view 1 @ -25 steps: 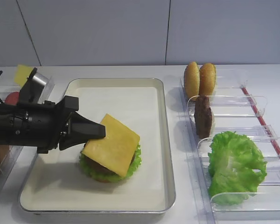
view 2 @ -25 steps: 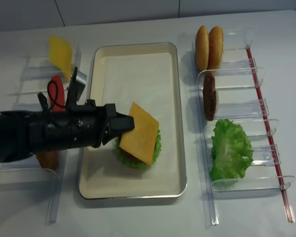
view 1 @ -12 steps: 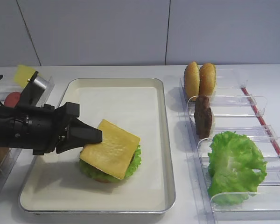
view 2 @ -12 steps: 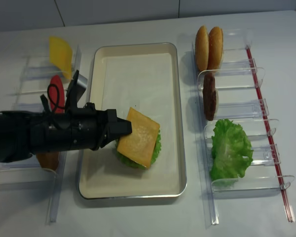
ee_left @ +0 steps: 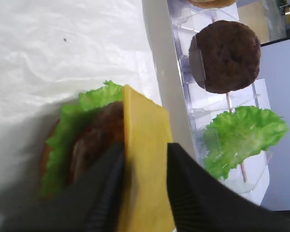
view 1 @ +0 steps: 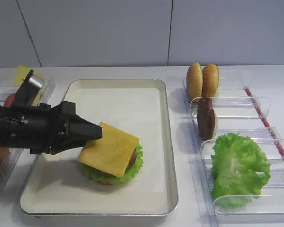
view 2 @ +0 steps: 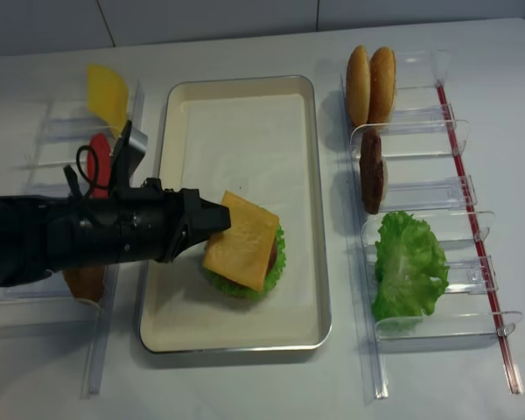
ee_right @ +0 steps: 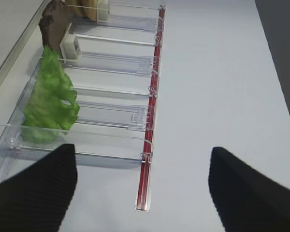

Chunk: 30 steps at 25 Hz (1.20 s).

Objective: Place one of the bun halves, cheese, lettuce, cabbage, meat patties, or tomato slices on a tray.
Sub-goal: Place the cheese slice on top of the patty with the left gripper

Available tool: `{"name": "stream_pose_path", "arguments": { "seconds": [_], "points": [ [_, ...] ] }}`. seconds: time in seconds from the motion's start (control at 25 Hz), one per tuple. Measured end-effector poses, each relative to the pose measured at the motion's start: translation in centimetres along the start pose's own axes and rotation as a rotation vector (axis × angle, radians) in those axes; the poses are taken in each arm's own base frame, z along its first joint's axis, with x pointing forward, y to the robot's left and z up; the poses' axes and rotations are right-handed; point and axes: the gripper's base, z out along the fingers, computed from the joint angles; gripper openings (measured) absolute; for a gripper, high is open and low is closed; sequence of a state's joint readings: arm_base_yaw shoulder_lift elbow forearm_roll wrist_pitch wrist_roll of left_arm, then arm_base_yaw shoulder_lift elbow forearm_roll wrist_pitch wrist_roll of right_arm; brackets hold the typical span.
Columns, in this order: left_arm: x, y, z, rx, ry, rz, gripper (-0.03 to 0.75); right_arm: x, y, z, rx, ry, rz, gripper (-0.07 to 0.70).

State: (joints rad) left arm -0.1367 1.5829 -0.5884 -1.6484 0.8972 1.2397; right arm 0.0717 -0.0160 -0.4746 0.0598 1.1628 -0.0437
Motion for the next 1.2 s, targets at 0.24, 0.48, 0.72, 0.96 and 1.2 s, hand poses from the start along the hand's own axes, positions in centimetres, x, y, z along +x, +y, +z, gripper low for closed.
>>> {"name": "stream_pose_path", "arguments": {
  "seconds": [0.24,0.48,0.72,0.96,1.2],
  "points": [
    [0.1,-0.4,0.0,0.042,0.013,0.068,0.445,0.0,0.0,0.0,0.0,0.0,0.0,0.563],
    [-0.4,-0.5,0.0,0.03,0.009,0.126,0.462,0.0,0.0,0.0,0.0,0.0,0.0,0.564],
    [-2.1,-1.3,-0.1,0.011,0.028,0.226,0.463,0.0,0.0,0.0,0.0,0.0,0.0,0.564],
    [-3.5,-1.4,-0.4,-0.111,0.128,0.313,0.463,0.0,0.0,0.0,0.0,0.0,0.0,0.563],
    [-5.5,-2.2,-1.4,-0.241,0.209,0.381,0.463,0.0,0.0,0.0,0.0,0.0,0.0,0.564]
  ]
}}
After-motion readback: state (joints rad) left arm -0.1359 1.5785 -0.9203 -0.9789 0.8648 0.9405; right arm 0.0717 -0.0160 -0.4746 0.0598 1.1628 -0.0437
